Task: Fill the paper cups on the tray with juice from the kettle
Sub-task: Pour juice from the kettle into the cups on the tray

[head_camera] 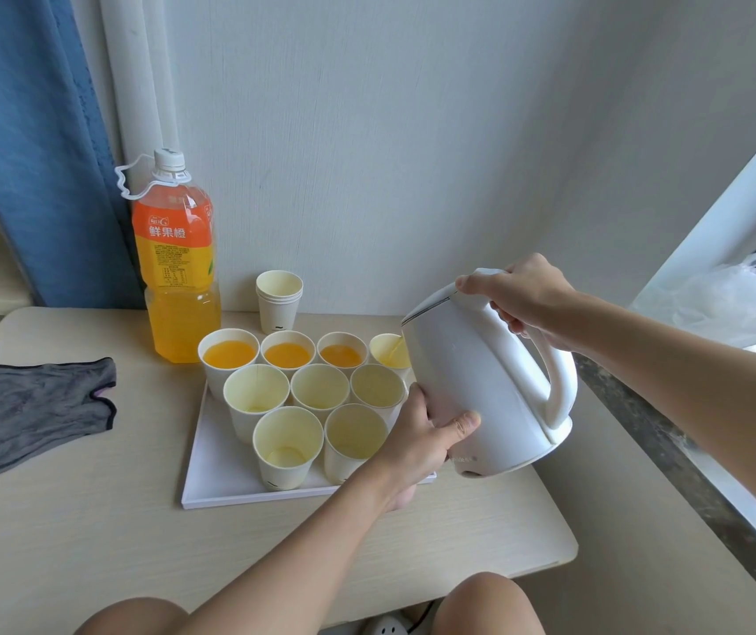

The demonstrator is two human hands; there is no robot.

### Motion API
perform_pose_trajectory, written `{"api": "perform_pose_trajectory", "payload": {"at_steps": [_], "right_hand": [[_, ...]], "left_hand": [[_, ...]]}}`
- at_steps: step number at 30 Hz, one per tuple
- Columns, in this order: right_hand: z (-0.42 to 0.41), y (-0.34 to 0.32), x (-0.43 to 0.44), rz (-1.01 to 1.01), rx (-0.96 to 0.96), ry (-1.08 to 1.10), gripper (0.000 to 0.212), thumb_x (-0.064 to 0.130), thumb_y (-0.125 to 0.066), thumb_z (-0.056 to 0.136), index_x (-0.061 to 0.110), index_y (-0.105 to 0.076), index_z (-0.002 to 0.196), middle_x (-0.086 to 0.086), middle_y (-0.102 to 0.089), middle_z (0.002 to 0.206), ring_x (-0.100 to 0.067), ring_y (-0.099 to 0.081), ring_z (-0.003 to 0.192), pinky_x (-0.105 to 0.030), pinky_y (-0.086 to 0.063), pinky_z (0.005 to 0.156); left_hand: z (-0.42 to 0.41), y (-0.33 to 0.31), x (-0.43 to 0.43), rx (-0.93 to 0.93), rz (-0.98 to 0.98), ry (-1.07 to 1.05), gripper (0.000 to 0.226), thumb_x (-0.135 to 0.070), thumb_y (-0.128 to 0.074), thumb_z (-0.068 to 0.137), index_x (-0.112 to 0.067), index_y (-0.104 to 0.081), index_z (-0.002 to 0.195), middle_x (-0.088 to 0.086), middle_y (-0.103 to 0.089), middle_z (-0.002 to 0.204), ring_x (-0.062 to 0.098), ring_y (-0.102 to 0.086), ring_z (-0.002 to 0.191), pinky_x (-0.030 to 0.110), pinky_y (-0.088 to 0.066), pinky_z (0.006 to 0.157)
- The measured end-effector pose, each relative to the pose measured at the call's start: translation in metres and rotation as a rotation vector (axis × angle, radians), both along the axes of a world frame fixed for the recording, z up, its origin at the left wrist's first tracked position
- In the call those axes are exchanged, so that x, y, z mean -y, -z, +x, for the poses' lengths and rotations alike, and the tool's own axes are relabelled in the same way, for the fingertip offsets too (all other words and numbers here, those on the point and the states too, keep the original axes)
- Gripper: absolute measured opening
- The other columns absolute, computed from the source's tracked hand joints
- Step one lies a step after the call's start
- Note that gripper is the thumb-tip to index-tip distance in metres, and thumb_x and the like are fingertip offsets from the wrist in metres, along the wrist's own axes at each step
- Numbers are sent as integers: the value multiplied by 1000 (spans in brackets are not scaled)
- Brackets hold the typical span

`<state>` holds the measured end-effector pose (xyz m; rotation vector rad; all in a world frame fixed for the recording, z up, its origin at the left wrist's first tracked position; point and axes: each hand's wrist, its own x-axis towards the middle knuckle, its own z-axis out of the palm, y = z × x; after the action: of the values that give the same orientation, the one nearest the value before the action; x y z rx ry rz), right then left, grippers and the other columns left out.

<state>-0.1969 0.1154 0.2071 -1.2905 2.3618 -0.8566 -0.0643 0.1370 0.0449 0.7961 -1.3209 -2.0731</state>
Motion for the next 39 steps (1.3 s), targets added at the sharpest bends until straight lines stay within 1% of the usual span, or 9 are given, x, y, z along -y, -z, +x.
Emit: {"api": "perform_pose_trajectory", "payload": {"at_steps": [6,10,19,23,27,30,33,36,39], "right_hand": [[0,0,0,2,2,11,45,45,-75,72,14,-47,53,-9,-48,55,-21,-40,47,-30,-37,56],[1,-1,1,2,3,16,45,44,-75,71,15,-47,52,-9,-48,55,-20,-40,47,-29,-37,56],[2,-3,-1,11,-14,25,42,44,-73,73,14,-47,59,-8,-49,57,-20,-41,46,-27,-38,55],[4,-3,-1,10,-6,15,41,43,-73,73,15,-47,58,-7,-48,58,-20,-41,47,-27,-37,55],[4,-4,0,19,-14,27,41,44,-73,73,11,-51,67,-6,-51,58,-20,-44,46,-24,-38,52],[5,-4,1,23,-25,31,41,45,-73,73,10,-51,66,-7,-51,58,-21,-45,46,-25,-39,53],[4,-3,1,16,-22,32,41,45,-73,72,11,-51,64,-7,-51,57,-21,-43,46,-26,-38,53],[4,-3,1,18,-15,36,41,44,-74,72,9,-53,68,-7,-50,57,-21,-43,45,-26,-38,52],[4,-1,2,21,-24,40,42,45,-74,71,8,-54,71,-7,-52,57,-21,-44,45,-27,-39,52]], "left_hand": [[1,-2,-1,-7,9,3,45,-18,-69,99,-19,-44,136,-15,-64,110,1,-66,94,13,-52,65],[1,-3,-1,-11,9,3,45,-20,-69,99,-21,-45,136,-16,-65,110,1,-67,95,20,-52,73],[2,-3,0,-38,-19,2,44,-18,-69,99,-22,-46,136,-9,-66,119,8,-67,103,14,-52,65],[2,-1,2,-28,-45,-5,43,-20,-70,99,-23,-47,135,-7,-68,122,9,-68,102,19,-52,70],[2,0,2,-35,-49,-12,42,-21,-71,98,-24,-49,133,-3,-68,125,10,-69,101,23,-53,75],[2,0,3,-41,-47,-14,42,-21,-71,98,-24,-49,133,0,-68,128,12,-69,103,24,-54,77],[3,0,4,-55,-33,-16,43,-20,-72,97,-24,-49,134,1,-68,128,12,-69,105,20,-55,71],[3,1,4,-60,-24,-14,43,-19,-72,97,-23,-49,134,1,-68,129,13,-69,107,17,-55,68],[2,2,3,-62,-17,-8,43,-19,-71,97,-24,-49,134,0,-68,129,14,-68,110,23,-55,75]]}}
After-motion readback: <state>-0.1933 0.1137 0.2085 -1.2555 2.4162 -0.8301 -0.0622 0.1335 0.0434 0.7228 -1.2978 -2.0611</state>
